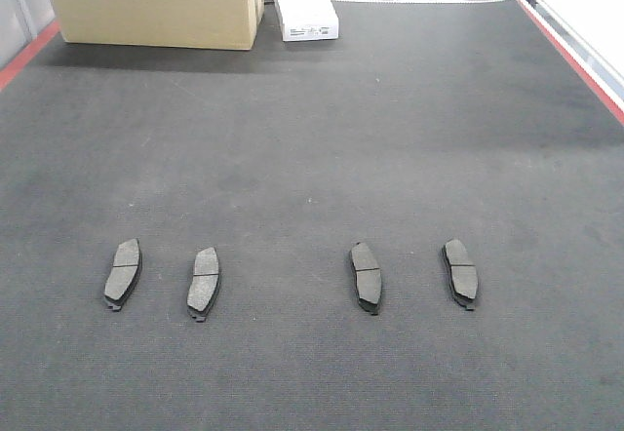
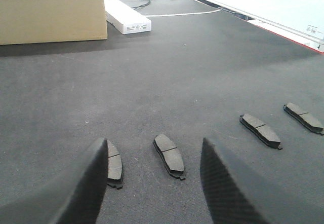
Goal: Move and align brake pads A on conveyor
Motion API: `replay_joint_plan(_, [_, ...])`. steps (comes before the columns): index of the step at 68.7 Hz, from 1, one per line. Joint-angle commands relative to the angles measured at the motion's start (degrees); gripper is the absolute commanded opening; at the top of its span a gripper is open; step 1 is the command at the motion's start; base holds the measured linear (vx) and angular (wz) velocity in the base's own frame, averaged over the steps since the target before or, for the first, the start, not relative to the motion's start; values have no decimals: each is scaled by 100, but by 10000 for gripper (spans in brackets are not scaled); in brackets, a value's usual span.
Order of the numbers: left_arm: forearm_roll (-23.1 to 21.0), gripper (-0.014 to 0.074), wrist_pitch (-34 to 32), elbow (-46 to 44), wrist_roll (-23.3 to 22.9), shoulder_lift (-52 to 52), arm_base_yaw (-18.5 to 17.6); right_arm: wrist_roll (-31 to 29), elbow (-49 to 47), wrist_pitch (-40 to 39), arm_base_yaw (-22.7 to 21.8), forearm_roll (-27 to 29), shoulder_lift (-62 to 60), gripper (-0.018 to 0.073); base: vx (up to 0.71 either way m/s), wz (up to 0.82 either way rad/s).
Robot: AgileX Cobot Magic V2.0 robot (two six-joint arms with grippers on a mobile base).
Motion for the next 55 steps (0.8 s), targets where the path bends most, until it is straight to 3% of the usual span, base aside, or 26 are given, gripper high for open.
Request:
replay_joint_plan(1, [-4,397,-390,-118,-3,80,-4,-40,193,-470,-40,-183,-290,453,0,0])
replay_joint_plan(31, [-10,393,-452,-118,-3,80,-4,-95,454,-661,-40,-183,-674,442,0,0])
replay_joint_plan(39, [-10,306,-452,-118,-3,80,-4,-161,454,-634,-40,-183,-674,290,0,0])
replay_joint_plan(48, [-10,45,-418,-118,-3,80,-4,-168,454,-649,-40,-183,-674,-16,0,0])
replay_joint_plan(50, [-9,-10,-423,-118,4,80,-4,-160,454,-649,-40,-174,-674,-18,0,0])
replay_joint_plan(55, [-6,-8,-430,-118,3,80,-4,-160,454,-641,-40,-174,-674,-13,0,0])
